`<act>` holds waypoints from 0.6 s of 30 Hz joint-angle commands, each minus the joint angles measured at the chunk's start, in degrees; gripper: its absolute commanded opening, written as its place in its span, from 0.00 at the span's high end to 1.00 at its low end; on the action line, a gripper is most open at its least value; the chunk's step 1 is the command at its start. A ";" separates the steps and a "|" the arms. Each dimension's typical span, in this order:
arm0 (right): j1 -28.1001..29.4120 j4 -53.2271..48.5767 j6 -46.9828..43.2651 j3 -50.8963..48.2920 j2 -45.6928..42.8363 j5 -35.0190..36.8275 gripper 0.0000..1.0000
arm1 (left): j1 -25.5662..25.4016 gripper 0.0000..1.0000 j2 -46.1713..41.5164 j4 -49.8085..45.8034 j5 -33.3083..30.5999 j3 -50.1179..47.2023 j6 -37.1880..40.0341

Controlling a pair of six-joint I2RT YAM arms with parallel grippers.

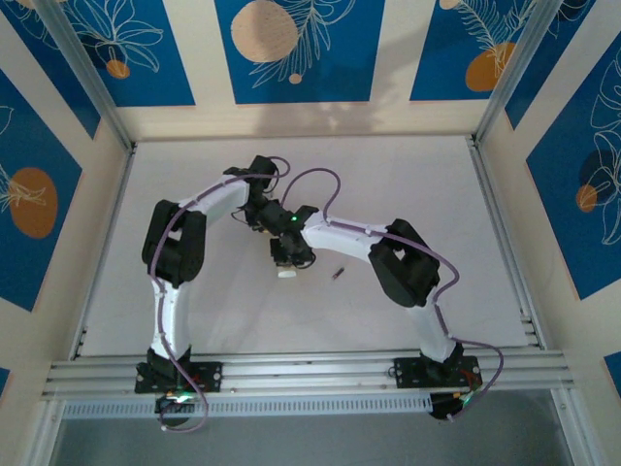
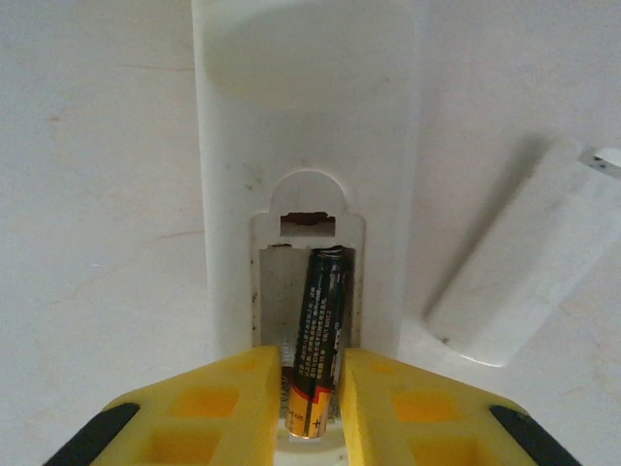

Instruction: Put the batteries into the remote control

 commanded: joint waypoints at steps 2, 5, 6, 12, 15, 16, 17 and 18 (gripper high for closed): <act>-3.04 -1.13 1.28 -2.73 -5.73 7.24 0.75 | -1.59 0.79 4.43 -2.11 1.59 -1.47 0.88; -3.10 -1.13 1.46 -3.93 -6.72 7.49 0.75 | -1.46 0.79 4.65 -2.19 1.59 -1.32 0.89; -3.19 -1.13 1.43 -4.24 -7.02 7.59 0.75 | -1.35 0.79 4.65 -2.19 1.59 -1.39 0.81; -3.73 0.14 1.49 -6.05 -7.92 6.67 0.75 | -1.33 0.75 3.92 -1.46 1.91 -1.69 0.76; -3.50 0.54 1.23 -5.97 -8.50 5.88 0.75 | -1.32 0.70 3.21 -0.95 2.22 -1.79 1.02; -3.38 0.62 1.17 -5.96 -8.85 5.84 0.75 | -1.33 0.69 2.96 -0.82 2.12 -1.78 1.15; -3.23 0.71 1.11 -5.96 -9.22 5.61 0.75 | -1.29 0.67 2.62 -0.68 2.12 -1.78 1.20; -3.03 0.87 1.02 -6.06 -9.58 5.30 0.75 | -1.28 0.65 2.30 -0.61 2.03 -1.82 1.25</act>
